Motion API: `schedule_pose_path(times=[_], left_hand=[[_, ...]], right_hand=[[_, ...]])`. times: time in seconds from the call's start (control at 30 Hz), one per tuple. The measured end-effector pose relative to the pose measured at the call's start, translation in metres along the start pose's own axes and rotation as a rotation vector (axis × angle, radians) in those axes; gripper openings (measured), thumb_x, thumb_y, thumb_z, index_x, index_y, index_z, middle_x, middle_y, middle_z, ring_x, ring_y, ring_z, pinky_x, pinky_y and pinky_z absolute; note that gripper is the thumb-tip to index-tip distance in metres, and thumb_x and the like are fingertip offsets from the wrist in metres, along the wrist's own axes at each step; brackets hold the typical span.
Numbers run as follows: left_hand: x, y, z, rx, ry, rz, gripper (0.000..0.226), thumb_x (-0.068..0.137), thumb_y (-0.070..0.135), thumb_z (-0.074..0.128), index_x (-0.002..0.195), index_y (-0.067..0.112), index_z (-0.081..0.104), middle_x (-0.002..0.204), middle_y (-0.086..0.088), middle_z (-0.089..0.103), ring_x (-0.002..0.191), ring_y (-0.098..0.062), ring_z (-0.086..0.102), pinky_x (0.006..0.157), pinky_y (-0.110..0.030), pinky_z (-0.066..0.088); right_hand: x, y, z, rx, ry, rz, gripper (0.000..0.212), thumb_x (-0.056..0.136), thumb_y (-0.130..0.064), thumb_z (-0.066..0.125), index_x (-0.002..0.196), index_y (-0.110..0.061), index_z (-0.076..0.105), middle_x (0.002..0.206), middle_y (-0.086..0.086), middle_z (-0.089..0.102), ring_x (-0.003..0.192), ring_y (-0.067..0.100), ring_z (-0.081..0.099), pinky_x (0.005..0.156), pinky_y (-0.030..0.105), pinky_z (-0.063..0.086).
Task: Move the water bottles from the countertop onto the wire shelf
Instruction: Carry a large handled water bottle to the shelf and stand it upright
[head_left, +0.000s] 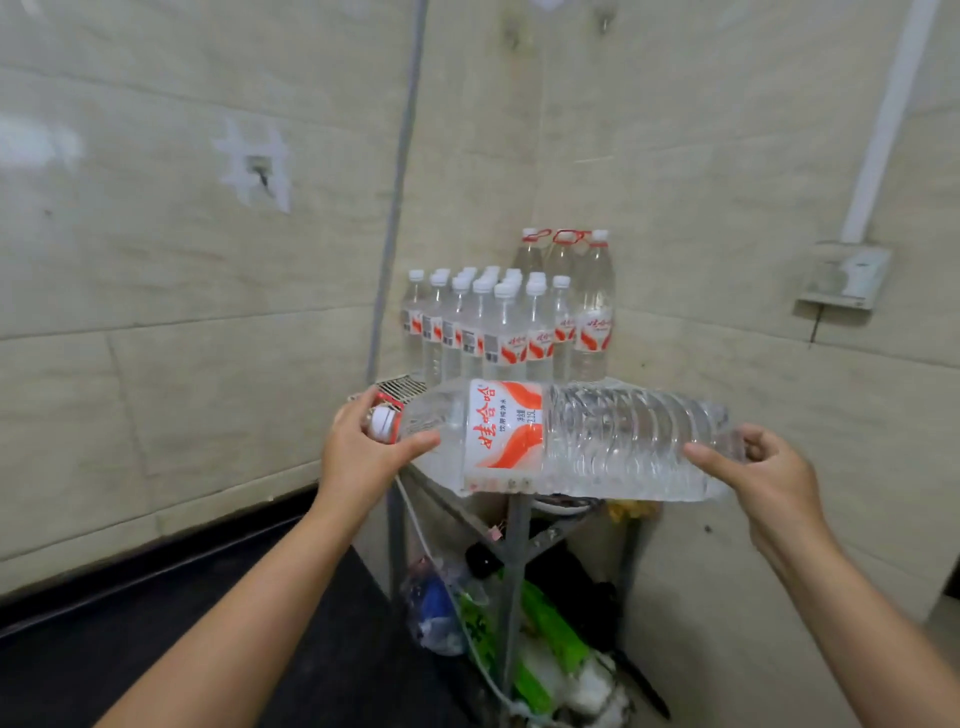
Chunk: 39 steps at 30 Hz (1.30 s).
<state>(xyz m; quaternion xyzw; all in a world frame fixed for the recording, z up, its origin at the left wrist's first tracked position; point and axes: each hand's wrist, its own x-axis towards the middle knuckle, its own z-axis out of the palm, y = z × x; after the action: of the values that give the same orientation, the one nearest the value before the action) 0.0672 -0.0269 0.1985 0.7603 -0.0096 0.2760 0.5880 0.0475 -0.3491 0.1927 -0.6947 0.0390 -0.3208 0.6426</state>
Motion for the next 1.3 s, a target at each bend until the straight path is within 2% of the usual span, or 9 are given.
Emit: schedule_pose_path(times=[0.17, 0.5, 0.63, 0.73, 0.83, 0.93, 1.03, 1.2, 1.3], left_hand=[[0.071, 0.007, 0.082, 0.050, -0.060, 0.041, 0.090, 0.049, 0.032, 0.088, 0.126, 0.002, 0.052, 0.127, -0.016, 0.055, 0.117, -0.031, 0.053, 0.103, -0.044, 0.042], [0.165, 0.060, 0.200, 0.314, 0.010, 0.299, 0.085, 0.060, 0.028, 0.084, 0.132, 0.004, 0.046, 0.134, -0.014, 0.048, 0.125, -0.024, 0.042, 0.101, -0.028, 0.031], [0.187, 0.074, 0.231, 0.457, 0.074, 0.335, 0.080, 0.058, 0.030, 0.084, 0.126, 0.004, 0.051, 0.131, -0.013, 0.049, 0.121, -0.023, 0.043, 0.091, -0.018, 0.029], [0.198, 0.090, 0.255, 0.529, 0.080, 0.348, 0.090, 0.060, 0.029, 0.084, 0.134, 0.003, 0.042, 0.136, -0.011, 0.043, 0.127, -0.021, 0.039, 0.096, -0.014, 0.023], [0.208, 0.107, 0.282, 0.619, 0.067, 0.376, 0.096, 0.060, 0.031, 0.083, 0.139, 0.005, 0.035, 0.140, -0.007, 0.039, 0.130, -0.018, 0.036, 0.098, -0.012, 0.021], [0.217, 0.121, 0.309, 0.738, 0.009, 0.423, 0.099, 0.061, 0.033, 0.081, 0.141, 0.006, 0.031, 0.143, -0.005, 0.035, 0.131, -0.017, 0.034, 0.098, -0.011, 0.021], [0.231, 0.125, 0.326, 0.840, -0.070, 0.408, 0.098, 0.064, 0.035, 0.079, 0.142, 0.006, 0.029, 0.144, -0.005, 0.033, 0.130, -0.017, 0.034, 0.097, -0.012, 0.021], [0.253, 0.125, 0.339, 0.863, -0.110, 0.461, 0.094, 0.063, 0.033, 0.079, 0.140, 0.007, 0.034, 0.143, -0.007, 0.036, 0.131, -0.019, 0.035, 0.100, -0.015, 0.023], [0.264, 0.134, 0.352, 0.863, -0.215, 0.527, 0.093, 0.062, 0.031, 0.080, 0.141, 0.009, 0.034, 0.142, -0.006, 0.036, 0.129, -0.021, 0.038, 0.104, -0.023, 0.030]], right_hand=[[0.096, 0.025, -0.010, -0.039, 0.020, -0.008, 0.029, 0.069, -0.001, 0.076, 0.092, -0.005, 0.059, 0.074, 0.000, 0.061, 0.047, -0.011, 0.056, 0.048, 0.007, 0.045], [0.230, 0.100, 0.008, 0.113, -0.115, 0.156, 0.014, 0.078, -0.003, 0.068, 0.071, -0.009, 0.057, 0.084, 0.014, 0.062, 0.063, 0.011, 0.053, 0.052, 0.018, 0.047], [0.292, 0.137, 0.025, 0.204, -0.244, 0.207, 0.080, 0.036, -0.051, 0.087, 0.083, 0.007, 0.060, 0.070, 0.005, 0.072, 0.052, 0.004, 0.063, 0.050, 0.013, 0.051], [0.328, 0.150, 0.041, 0.302, -0.382, 0.276, 0.013, 0.081, -0.008, 0.067, 0.074, -0.002, 0.057, 0.050, -0.001, 0.065, 0.042, -0.003, 0.059, 0.043, 0.009, 0.045], [0.356, 0.173, 0.056, 0.304, -0.503, 0.382, 0.012, 0.085, 0.002, 0.058, 0.073, 0.000, 0.054, 0.052, 0.002, 0.067, 0.047, 0.002, 0.062, 0.047, 0.013, 0.050], [0.372, 0.190, 0.071, 0.276, -0.606, 0.489, 0.051, 0.074, -0.004, 0.069, 0.121, 0.000, 0.048, 0.124, 0.014, 0.057, 0.101, 0.027, 0.061, 0.091, 0.042, 0.050], [0.378, 0.198, 0.075, 0.244, -0.692, 0.512, 0.041, 0.087, 0.010, 0.050, 0.126, 0.000, 0.046, 0.111, 0.016, 0.059, 0.087, 0.025, 0.059, 0.071, 0.031, 0.055], [0.390, 0.190, 0.073, -0.384, -0.754, 0.105, 0.044, 0.076, -0.025, 0.068, 0.118, -0.016, 0.059, 0.115, 0.005, 0.066, 0.104, 0.022, 0.062, 0.092, 0.041, 0.050], [0.404, 0.158, 0.069, -0.314, -0.777, -0.131, 0.076, 0.064, -0.020, 0.079, 0.132, -0.016, 0.046, 0.129, 0.002, 0.056, 0.118, 0.017, 0.053, 0.102, 0.037, 0.042]])
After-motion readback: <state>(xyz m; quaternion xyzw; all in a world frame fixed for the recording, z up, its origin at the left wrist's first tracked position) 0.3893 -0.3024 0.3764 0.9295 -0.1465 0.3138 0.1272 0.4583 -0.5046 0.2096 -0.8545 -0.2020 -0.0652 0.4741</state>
